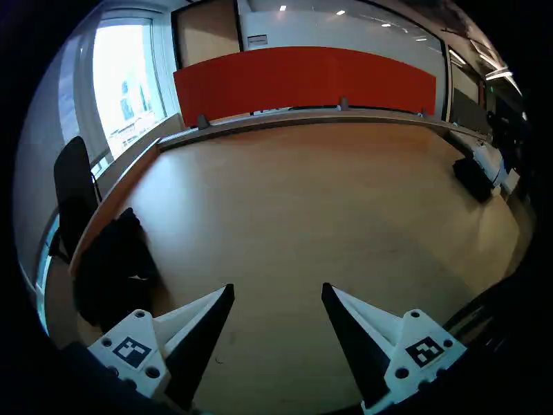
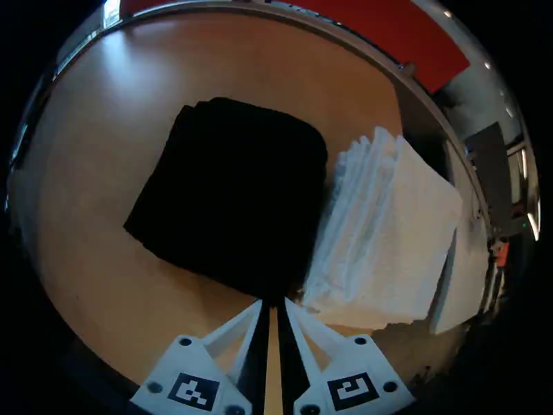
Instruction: Fold towel
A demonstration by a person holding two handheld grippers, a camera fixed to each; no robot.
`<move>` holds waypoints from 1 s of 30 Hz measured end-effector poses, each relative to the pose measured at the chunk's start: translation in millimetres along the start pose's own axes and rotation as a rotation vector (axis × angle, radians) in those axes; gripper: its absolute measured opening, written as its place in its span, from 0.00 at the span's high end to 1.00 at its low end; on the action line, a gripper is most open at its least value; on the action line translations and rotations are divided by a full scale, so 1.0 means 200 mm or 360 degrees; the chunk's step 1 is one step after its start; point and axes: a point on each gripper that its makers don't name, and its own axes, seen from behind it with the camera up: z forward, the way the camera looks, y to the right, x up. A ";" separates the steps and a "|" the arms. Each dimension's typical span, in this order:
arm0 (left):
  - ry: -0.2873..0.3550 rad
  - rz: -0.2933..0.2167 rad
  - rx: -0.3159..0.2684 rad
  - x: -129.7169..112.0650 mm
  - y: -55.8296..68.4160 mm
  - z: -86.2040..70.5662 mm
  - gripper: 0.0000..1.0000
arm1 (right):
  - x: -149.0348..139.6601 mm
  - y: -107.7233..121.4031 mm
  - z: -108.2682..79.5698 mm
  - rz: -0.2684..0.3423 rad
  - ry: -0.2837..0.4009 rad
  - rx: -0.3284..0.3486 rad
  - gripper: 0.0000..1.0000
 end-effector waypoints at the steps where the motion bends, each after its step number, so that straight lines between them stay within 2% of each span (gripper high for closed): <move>1: 0.0000 -0.0002 0.0000 0.00 0.00 0.00 0.06 | 0.00 0.00 0.00 0.0001 0.0004 0.0004 0.89; 3: 0.0000 -0.0004 0.0001 0.00 0.00 0.00 0.06 | 0.00 -0.01 0.00 0.0003 0.0013 0.0010 0.85; 7: 0.0000 -0.0003 -0.0003 0.00 0.00 0.00 0.06 | 0.00 -0.01 -0.02 -0.0003 0.0032 0.0014 0.71; 11: 0.0004 -0.0002 -0.0009 0.01 0.01 0.01 0.06 | 0.00 -0.01 -0.03 -0.0006 0.0053 0.0015 0.63; 19: 0.0010 -0.0004 -0.0017 0.02 0.01 0.01 0.06 | 0.01 -0.05 -0.06 -0.0020 0.0085 0.0049 0.36; 25: 0.0013 -0.0008 -0.0019 0.02 0.00 0.02 0.06 | 0.03 -0.09 -0.08 -0.0018 0.0113 0.0077 0.23; 30: 0.0014 -0.0010 -0.0020 0.02 0.00 0.02 0.06 | 0.08 -0.11 -0.10 0.0023 0.0155 0.0094 0.23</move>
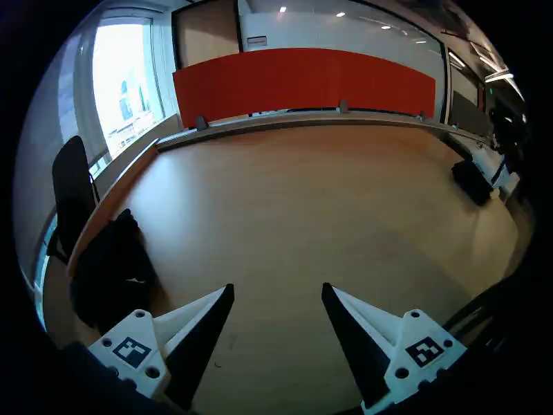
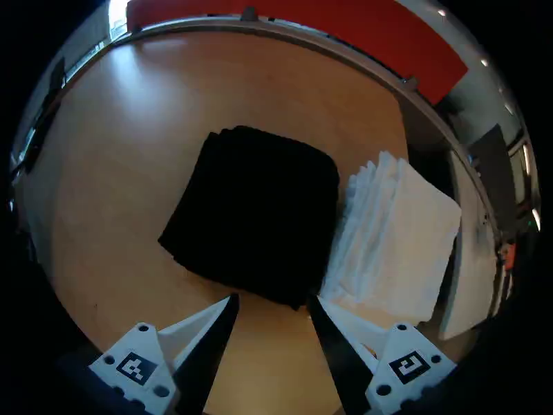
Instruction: Fold towel
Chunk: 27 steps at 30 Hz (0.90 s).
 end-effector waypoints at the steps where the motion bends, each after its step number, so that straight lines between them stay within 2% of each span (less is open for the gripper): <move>1: 0.0001 -0.0001 0.0000 0.00 0.00 0.00 0.06 | 0.01 -0.01 0.00 0.0015 0.0011 0.0006 0.23; 18: 0.0000 -0.0012 0.0008 0.00 -0.02 0.01 0.06 | 0.23 -0.04 0.00 0.0361 0.0221 0.0067 0.23; 27: -0.0006 -0.0008 0.0011 0.00 -0.02 0.01 0.06 | 0.26 -0.04 0.03 0.0403 0.0248 0.0058 0.23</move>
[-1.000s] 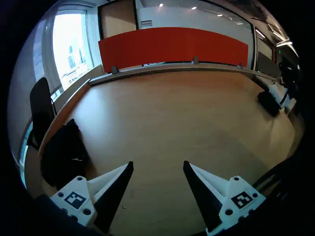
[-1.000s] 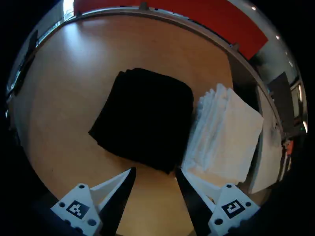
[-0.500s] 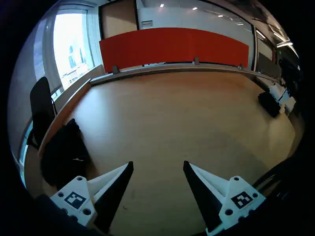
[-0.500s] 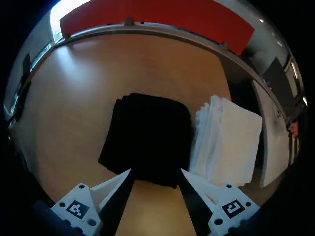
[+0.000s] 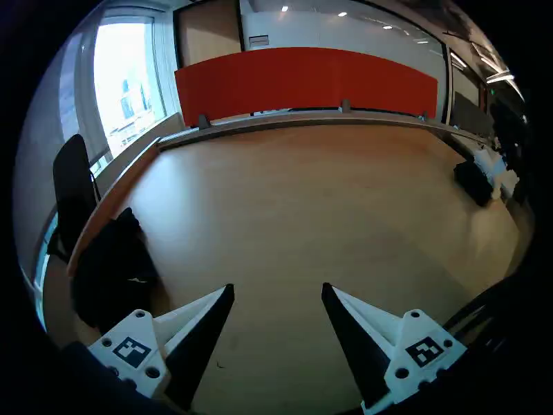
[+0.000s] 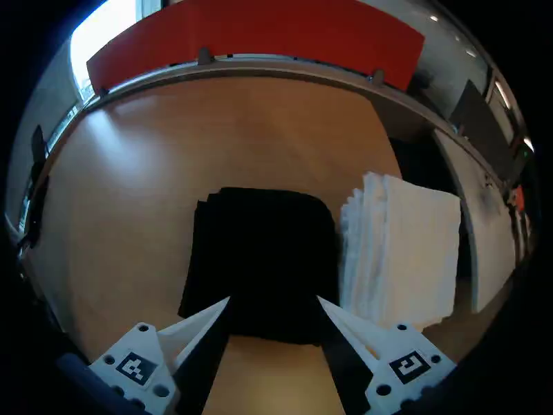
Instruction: Fold towel
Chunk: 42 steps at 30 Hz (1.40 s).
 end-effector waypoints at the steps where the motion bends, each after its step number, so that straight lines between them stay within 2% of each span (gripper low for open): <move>1: -0.0001 0.0000 0.0002 0.00 0.00 0.00 0.06 | 0.01 0.00 0.01 0.0004 0.0005 -0.0001 0.23; 21: -0.0050 -0.0012 0.0067 -0.05 -0.05 -0.02 0.06 | 0.29 0.03 0.15 0.0004 0.0067 0.0004 0.23; 35: -0.0062 -0.0002 0.0107 -0.06 -0.09 -0.05 0.06 | 0.25 0.03 0.27 0.0019 0.0016 0.0017 0.23; 42: -0.0053 -0.0005 0.0106 -0.05 -0.10 -0.05 0.06 | 0.26 0.02 0.24 0.0023 0.0046 0.0011 0.23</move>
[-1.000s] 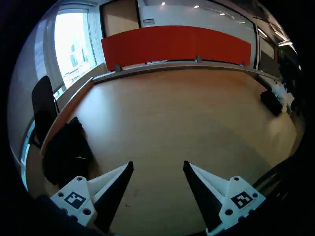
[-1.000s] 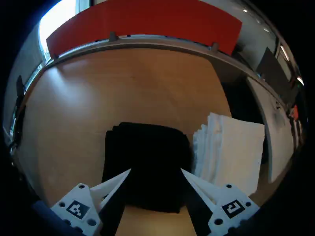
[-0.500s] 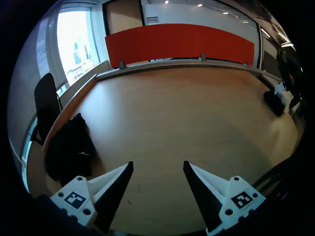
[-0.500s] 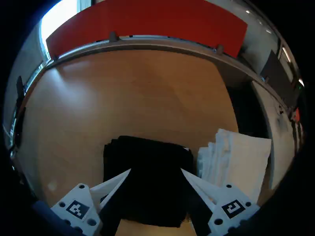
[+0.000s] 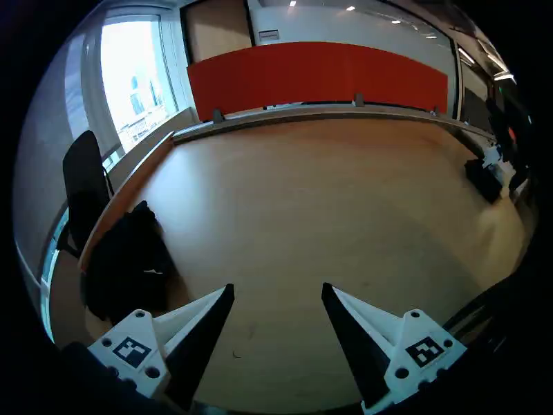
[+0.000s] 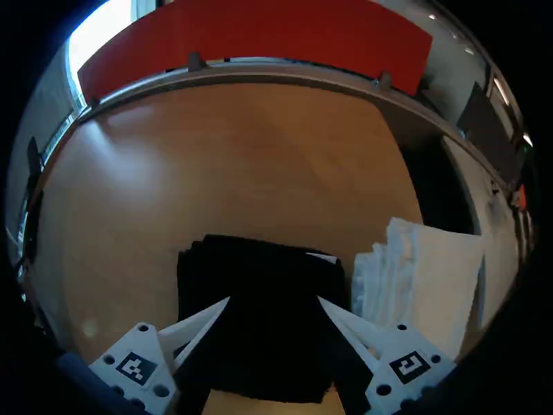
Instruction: Fold towel
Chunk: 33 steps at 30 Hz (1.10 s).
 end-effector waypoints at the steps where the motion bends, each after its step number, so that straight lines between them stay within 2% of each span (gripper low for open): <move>1: 0.0003 0.0000 -0.0001 0.00 0.00 0.00 0.06 | 0.01 0.00 -0.01 -0.0003 0.0010 -0.0001 0.23; 9: 0.0026 -0.0011 -0.0013 0.02 0.00 0.01 0.06 | 0.04 -0.03 -0.09 -0.0012 0.0066 -0.0006 0.23; 16: 0.0050 -0.0013 -0.0020 0.05 -0.01 0.00 0.06 | 0.07 -0.07 -0.15 0.0042 0.0170 -0.0018 0.23; 33: 0.0089 -0.0007 -0.0040 0.11 -0.03 0.00 0.06 | 0.21 -0.11 -0.47 0.0172 0.0659 -0.0167 0.23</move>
